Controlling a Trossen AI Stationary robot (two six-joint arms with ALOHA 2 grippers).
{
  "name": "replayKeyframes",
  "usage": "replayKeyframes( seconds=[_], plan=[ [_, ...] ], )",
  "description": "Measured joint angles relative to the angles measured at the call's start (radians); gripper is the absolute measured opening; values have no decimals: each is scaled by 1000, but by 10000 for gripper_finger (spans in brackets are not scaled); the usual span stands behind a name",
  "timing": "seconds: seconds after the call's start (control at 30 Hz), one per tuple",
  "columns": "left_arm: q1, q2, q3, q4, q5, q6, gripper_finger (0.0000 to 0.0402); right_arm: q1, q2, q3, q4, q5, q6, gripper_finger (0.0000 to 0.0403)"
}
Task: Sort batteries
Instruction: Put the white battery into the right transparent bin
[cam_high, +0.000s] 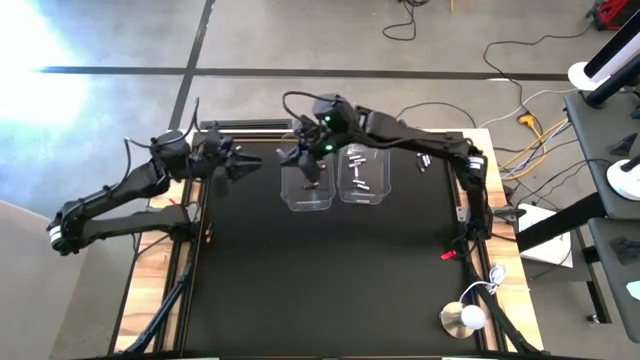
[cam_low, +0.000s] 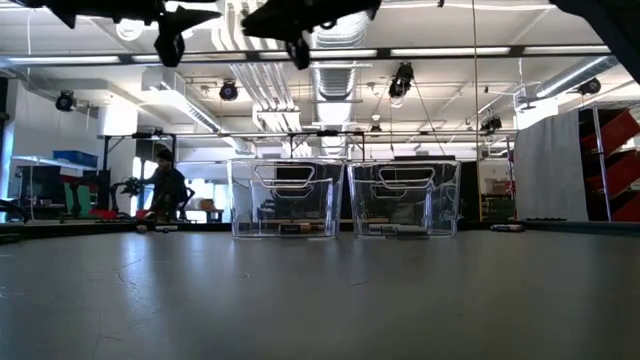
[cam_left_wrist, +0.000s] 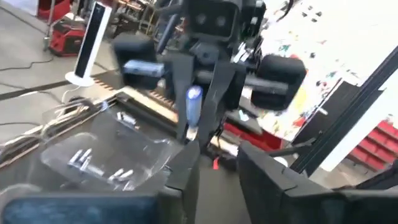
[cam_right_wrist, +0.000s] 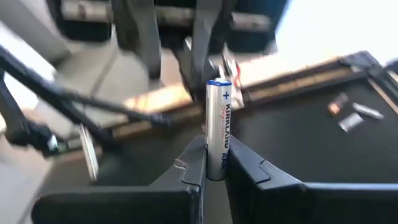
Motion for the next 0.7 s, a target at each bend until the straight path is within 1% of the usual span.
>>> replayKeyframes(
  seconds=[0.07, 0.23, 0.3, 0.4, 0.43, 0.47, 0.53, 0.63, 0.7],
  plan=[
    [0, -42, 0, -67, -11, 17, 101, -11, -34, 5, -132, 10, -56, 28],
    [0, -154, 0, -199, -95, 28, 110, -63, -124, 5, -440, 127, -196, 28],
    [0, -191, 0, -220, -136, 28, 111, -88, -149, 5, -568, 213, -282, 28],
    [0, -232, 0, -210, -188, 28, 111, -127, -158, -2, -749, 397, -436, 28],
    [0, -243, 0, -206, -194, 27, 111, -141, -156, -11, -786, 442, -475, 28],
    [0, -251, 0, -206, -198, 28, 111, -156, -152, -23, -806, 471, -504, 28],
    [0, -264, 0, -206, -215, 25, 111, -187, -150, -63, -803, 480, -529, 28],
    [0, -273, 0, -163, -284, -53, 111, -227, -150, -159, -753, 456, -547, 28],
    [0, -274, 0, -86, -290, -86, 111, -244, -149, -240, -707, 438, -543, 28]
  ],
)
